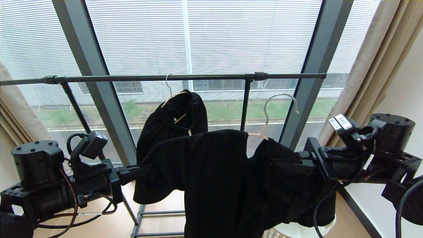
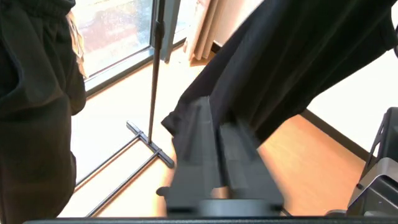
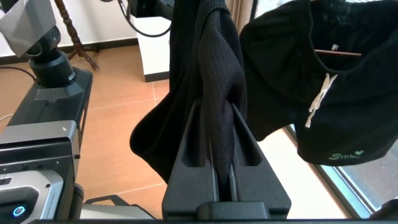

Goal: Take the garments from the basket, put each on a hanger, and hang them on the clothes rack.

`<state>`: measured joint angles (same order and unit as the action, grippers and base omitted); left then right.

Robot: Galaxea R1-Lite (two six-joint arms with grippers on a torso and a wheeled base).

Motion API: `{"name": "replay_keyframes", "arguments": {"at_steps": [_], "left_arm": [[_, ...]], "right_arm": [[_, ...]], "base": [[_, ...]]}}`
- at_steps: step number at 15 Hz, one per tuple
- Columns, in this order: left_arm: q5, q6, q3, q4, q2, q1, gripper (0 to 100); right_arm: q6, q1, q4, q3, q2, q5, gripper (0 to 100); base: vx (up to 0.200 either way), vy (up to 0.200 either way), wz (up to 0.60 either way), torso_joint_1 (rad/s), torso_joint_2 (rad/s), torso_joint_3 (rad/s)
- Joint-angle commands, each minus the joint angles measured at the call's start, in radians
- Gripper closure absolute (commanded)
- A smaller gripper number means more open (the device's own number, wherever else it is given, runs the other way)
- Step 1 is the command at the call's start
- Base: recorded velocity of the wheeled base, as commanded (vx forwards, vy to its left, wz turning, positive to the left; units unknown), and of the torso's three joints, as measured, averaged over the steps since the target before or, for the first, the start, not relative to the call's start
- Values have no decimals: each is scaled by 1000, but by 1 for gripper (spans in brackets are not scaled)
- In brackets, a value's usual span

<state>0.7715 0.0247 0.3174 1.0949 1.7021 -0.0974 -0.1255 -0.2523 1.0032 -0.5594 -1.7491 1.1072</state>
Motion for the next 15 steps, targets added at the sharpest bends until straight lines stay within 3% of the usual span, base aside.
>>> {"name": "replay_keyframes", "arguments": {"at_steps": [1, 2, 6, 15], "left_arm": [[2, -2, -9, 28, 19, 16, 100], [11, -3, -18, 59, 30, 28, 100], [172, -2, -61, 209, 83, 110, 100], [172, -2, -60, 237, 86, 136, 100]], "right_arm": [[0, 5, 0, -4, -4, 0, 100], [0, 10, 0, -5, -6, 0, 100], [0, 36, 0, -13, -10, 0, 100], [3, 143, 43, -14, -1, 42, 100]], "base": [[0, 0, 0, 0, 0, 0], [0, 0, 0, 0, 0, 0], [0, 0, 0, 0, 0, 0], [0, 0, 0, 0, 0, 0]]}}
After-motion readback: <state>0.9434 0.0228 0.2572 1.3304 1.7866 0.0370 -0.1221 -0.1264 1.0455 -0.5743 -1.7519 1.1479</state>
